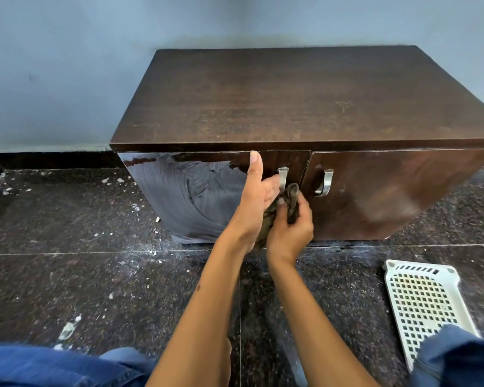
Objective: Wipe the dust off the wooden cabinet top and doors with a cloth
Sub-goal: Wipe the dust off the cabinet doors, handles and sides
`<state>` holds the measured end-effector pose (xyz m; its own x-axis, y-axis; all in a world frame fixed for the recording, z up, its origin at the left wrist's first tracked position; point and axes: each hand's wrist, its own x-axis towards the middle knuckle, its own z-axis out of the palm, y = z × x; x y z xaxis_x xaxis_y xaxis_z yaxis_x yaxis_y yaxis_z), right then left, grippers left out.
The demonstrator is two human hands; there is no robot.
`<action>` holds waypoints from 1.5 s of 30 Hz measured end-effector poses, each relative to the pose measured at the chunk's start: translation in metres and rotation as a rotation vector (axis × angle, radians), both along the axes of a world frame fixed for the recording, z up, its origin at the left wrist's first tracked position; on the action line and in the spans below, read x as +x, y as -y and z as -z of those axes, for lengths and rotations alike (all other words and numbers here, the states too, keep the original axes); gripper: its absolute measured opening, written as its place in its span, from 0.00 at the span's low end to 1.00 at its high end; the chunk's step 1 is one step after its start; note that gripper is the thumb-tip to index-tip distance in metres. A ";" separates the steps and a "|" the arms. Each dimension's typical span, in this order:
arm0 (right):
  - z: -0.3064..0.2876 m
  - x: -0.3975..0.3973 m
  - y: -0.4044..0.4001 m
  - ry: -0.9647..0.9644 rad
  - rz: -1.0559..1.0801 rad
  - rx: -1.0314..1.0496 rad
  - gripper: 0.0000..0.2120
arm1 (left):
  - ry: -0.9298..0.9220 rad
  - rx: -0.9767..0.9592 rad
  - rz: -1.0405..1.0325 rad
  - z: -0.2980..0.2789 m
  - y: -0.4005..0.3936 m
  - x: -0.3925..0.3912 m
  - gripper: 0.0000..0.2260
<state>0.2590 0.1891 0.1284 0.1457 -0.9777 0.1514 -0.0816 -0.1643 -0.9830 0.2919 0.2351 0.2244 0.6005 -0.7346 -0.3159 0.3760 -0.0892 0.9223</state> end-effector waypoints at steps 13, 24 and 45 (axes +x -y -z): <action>-0.002 -0.005 0.010 -0.070 -0.063 -0.018 0.12 | 0.052 0.013 0.094 -0.007 -0.005 0.011 0.41; -0.008 0.018 -0.002 0.387 -0.137 0.880 0.09 | 0.289 0.137 0.032 -0.023 -0.027 0.031 0.49; -0.012 0.006 0.010 0.341 -0.138 1.055 0.20 | 1.521 0.561 -0.064 0.000 -0.036 -0.006 0.16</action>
<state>0.2646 0.1793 0.1408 0.3723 -0.6186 -0.6919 0.1734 0.7787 -0.6029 0.2862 0.2708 0.2240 0.6153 -0.7005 0.3614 -0.7883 -0.5459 0.2839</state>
